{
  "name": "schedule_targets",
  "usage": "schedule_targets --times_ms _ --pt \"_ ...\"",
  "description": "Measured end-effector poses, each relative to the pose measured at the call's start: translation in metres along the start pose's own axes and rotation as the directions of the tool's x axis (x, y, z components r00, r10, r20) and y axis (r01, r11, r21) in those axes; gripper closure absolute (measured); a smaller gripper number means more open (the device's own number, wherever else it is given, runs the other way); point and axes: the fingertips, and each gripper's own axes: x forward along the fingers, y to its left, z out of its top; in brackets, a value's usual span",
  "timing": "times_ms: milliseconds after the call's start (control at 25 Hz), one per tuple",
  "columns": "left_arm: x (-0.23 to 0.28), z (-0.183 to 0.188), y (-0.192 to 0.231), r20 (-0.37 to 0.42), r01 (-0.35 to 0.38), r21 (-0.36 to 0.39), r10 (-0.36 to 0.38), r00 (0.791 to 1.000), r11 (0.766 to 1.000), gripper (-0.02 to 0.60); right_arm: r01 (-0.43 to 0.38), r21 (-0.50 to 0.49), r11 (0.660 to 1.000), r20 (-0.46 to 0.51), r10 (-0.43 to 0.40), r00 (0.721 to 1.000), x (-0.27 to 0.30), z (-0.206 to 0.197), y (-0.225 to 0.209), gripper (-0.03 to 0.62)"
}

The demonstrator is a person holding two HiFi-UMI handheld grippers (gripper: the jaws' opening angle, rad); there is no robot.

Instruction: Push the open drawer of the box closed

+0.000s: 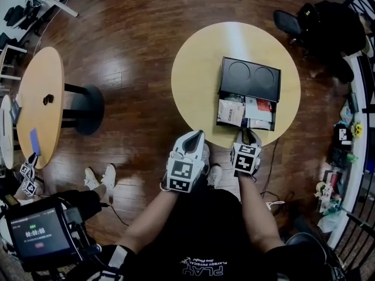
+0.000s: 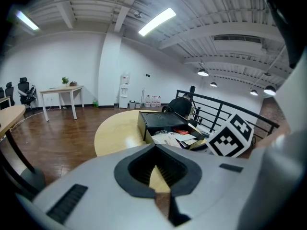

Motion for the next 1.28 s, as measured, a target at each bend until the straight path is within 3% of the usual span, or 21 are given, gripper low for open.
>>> schedule_targets --times_ms 400,1280 --pt "0.0 -0.004 -0.007 -0.003 0.007 0.003 -0.007 1.0 1.0 0.584 -0.005 0.024 1.0 0.009 0.004 1.0 -0.008 -0.004 -0.002 0.513" --pt "0.01 -0.007 0.004 -0.023 -0.002 -0.035 0.002 1.0 0.999 0.584 -0.031 -0.005 1.0 0.058 0.031 0.998 0.009 0.032 -0.001 0.513"
